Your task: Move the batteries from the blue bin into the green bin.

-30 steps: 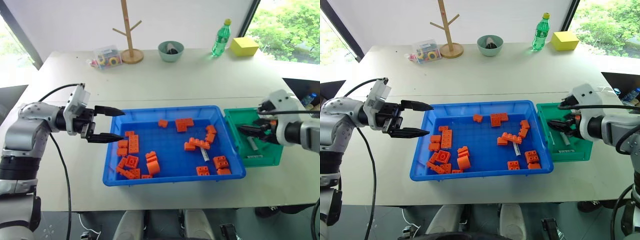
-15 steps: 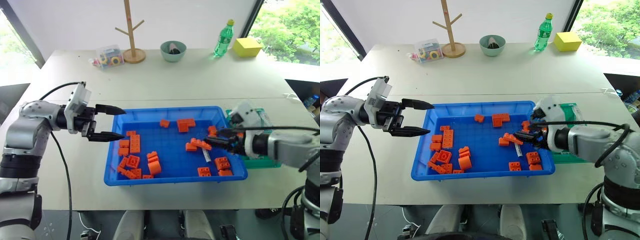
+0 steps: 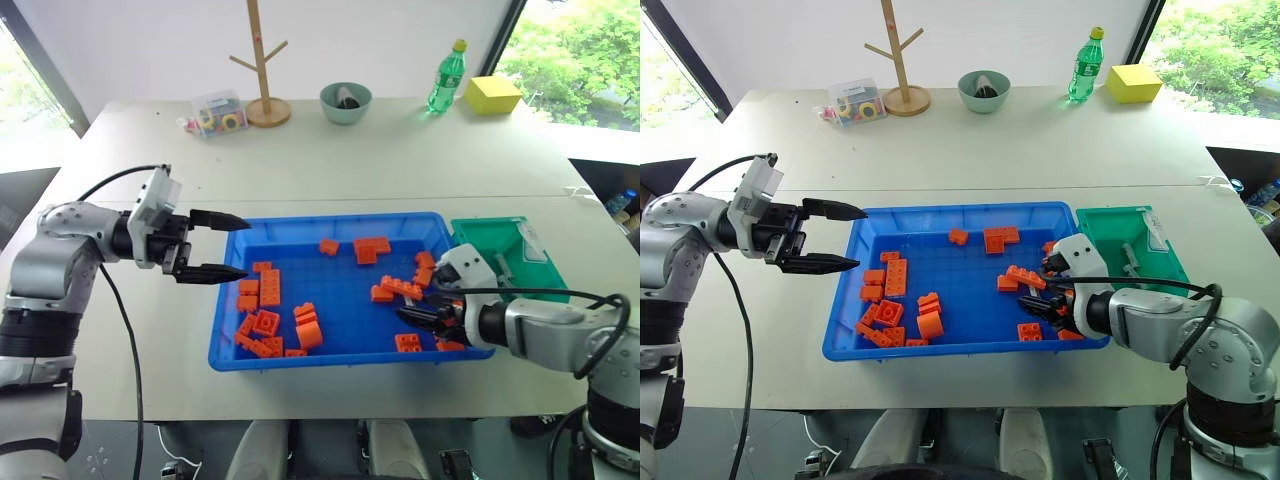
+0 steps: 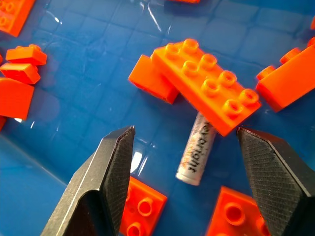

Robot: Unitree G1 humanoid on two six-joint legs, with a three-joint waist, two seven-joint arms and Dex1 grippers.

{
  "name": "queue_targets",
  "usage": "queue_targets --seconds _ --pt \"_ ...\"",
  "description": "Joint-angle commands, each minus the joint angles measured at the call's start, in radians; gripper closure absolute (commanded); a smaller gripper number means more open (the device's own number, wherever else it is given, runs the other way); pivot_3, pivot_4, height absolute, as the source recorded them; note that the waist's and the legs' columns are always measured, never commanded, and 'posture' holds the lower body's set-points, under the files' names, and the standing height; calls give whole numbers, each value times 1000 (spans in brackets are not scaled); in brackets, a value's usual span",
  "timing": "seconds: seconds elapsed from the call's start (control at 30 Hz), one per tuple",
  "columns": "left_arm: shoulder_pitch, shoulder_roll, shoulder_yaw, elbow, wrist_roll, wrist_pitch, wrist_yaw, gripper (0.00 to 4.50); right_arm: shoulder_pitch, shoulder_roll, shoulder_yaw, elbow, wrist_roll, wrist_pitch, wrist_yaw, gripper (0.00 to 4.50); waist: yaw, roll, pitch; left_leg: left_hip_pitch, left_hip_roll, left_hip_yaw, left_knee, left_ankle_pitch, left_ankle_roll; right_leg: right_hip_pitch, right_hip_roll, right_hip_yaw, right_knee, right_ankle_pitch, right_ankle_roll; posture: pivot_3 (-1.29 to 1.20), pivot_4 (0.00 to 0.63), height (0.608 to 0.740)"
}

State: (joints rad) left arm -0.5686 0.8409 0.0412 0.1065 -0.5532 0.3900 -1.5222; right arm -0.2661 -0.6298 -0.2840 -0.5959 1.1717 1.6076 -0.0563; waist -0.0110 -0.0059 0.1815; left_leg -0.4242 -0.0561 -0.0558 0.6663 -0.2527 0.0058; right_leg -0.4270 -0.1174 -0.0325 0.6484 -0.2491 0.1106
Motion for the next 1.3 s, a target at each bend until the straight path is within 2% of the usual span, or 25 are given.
queue_targets --seconds 0.03,0.1,0.17,0.23,0.37,0.4,0.53,0.63,0.73,0.83,0.9,1.0,1.1,1.17,1.23,1.3 --pt "-15 15 19 -24 -8 5 -1 0 17 -15 47 3 -66 7 -8 1142 1 0 0 0 0 0 0 0 0 0 0 0 0 0 0 0 150 703" --pt "-16 15 19 -22 -7 5 -2 0 14 -20 67 2 -100 6 1 1142 1 -1 0 0 0 0 0 0 0 0 0 0 0 0 0 0 150 703" --pt "-18 15 19 -21 -6 3 -1 0 14 -18 91 -8 -118 3 17 1657 1 -2 -1 1 0 0 0 0 0 1 0 0 0 0 0 0 150 703" --pt "-21 14 18 -18 -4 1 -1 0 10 -14 104 -21 -123 5 31 2410 2 -2 -1 2 0 0 0 0 0 2 0 0 0 0 0 0 150 703" --pt "-22 12 19 -16 -4 0 0 0 -6 -28 93 -44 -104 7 62 4393 4 -3 -1 2 -1 0 1 0 0 3 0 0 -1 0 0 0 150 703" --pt "-22 12 19 -16 -4 0 1 0 -10 -35 87 -48 -99 7 69 4457 4 -2 -1 2 -1 0 1 0 0 3 0 0 -1 0 0 0 150 703" --pt "-24 8 17 -14 -4 -1 3 0 -64 -73 39 -59 -48 7 114 4457 2 -2 -1 1 -1 0 1 0 0 2 0 0 0 0 0 0 150 703" --pt "-27 4 15 -6 -1 -7 3 0 -156 -115 -38 -15 54 7 142 4457 -2 -2 -1 1 0 0 1 0 0 2 0 0 0 0 0 0 150 703" --pt "-30 0 12 -3 1 -9 2 0 -230 -248 -113 54 92 7 170 4457 -1 -2 -1 1 0 0 1 0 0 1 0 0 0 0 0 0 150 703" --pt "-33 -4 9 4 3 -15 -2 0 -254 -396 -162 126 42 7 217 4457 5 -2 -1 0 0 0 0 0 0 1 0 -1 -1 0 0 0 150 703" --pt "-35 -6 6 10 5 -20 -6 0 -228 -475 -175 158 -4 -11 256 4457 4 -2 -1 0 0 0 0 0 0 1 0 -1 -1 0 0 0 150 703" --pt "-43 -14 -1 18 9 -22 -11 0 -99 -572 -193 198 -111 -81 334 4457 4 -2 -1 -1 0 0 0 0 1 1 -1 -1 -2 0 0 0 150 703" --pt "-53 -18 -6 31 13 -25 -17 0 -20 -569 -207 218 -160 -125 376 4457 -2 -2 -1 0 0 1 0 0 1 1 -1 -1 -1 0 0 0 150 703" --pt "-59 -21 -12 36 15 -24 -22 0 15 -535 -206 208 -182 -154 391 3419 -5 -2 -1 0 0 2 0 0 1 0 -1 0 -1 0 0 0 150 703" --pt "-64 -22 -15 41 17 -24 -27 0 47 -519 -190 183 -229 -214 402 2627 -3 -2 -1 1 1 2 0 0 1 0 0 0 -1 0 0 0 150 703" --pt "-67 -22 -18 45 25 -33 -34 0 87 -512 -191 172 -283 -294 434 1620 0 -1 -1 1 1 2 0 0 0 0 0 0 0 0 0 0 150 703"
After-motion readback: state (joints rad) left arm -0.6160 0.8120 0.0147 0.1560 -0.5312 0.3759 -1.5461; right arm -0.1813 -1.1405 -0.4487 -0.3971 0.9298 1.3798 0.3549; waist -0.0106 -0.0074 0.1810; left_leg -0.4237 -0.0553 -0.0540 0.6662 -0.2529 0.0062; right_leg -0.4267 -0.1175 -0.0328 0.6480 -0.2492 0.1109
